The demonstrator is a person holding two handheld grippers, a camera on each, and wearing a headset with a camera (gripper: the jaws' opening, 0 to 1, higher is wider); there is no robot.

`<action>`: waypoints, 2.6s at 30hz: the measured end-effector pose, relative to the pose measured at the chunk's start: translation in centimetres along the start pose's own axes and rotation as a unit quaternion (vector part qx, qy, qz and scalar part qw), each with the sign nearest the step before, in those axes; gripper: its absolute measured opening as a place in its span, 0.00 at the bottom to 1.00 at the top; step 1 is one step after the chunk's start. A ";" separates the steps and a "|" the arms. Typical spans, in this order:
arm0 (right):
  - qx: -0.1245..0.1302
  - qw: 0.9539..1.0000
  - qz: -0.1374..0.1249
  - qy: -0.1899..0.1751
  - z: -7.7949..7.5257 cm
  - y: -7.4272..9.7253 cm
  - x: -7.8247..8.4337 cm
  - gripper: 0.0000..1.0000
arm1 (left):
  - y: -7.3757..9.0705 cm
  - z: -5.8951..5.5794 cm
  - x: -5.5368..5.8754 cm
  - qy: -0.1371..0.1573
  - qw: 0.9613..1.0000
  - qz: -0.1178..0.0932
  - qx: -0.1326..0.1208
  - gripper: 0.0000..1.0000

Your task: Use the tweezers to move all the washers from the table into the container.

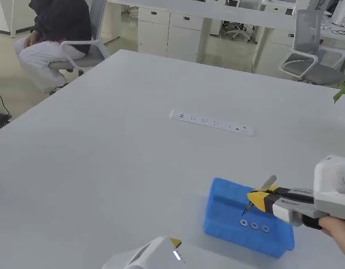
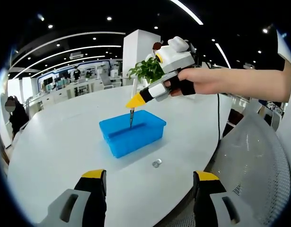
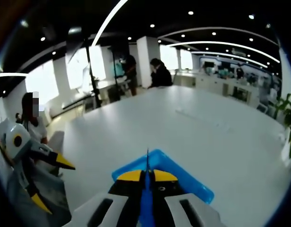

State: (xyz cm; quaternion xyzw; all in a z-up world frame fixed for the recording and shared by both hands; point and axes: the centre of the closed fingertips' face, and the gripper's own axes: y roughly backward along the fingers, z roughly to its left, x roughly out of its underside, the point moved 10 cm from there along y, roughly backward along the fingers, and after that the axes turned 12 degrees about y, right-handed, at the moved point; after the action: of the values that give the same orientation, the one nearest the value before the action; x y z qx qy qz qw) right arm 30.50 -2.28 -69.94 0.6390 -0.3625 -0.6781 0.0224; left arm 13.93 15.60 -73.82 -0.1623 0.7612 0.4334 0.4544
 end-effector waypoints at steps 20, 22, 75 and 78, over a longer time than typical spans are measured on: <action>-0.016 1.000 -0.023 -0.013 3.2 1.8 0.3 0.04 | 0.0 -0.1 0.0 -0.002 1.000 0.002 0.002 0.75; -0.020 0.999 -0.025 -0.027 3.5 1.8 0.7 0.04 | 0.0 -0.1 0.1 -0.003 1.000 0.003 0.002 0.75; -0.058 0.997 0.023 -0.054 7.2 0.6 5.7 0.03 | -0.2 -0.1 0.4 -0.017 1.000 0.023 0.000 0.73; -0.060 0.997 0.028 -0.050 7.1 0.4 6.0 0.04 | -0.2 -0.1 0.4 -0.018 1.000 0.025 0.001 0.72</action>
State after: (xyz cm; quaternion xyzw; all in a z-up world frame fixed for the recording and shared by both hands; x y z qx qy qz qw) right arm 22.95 -2.26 -75.34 0.5912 -0.3398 -0.7289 0.0614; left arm 13.81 15.46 -74.22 -0.1354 0.7570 0.4466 0.4573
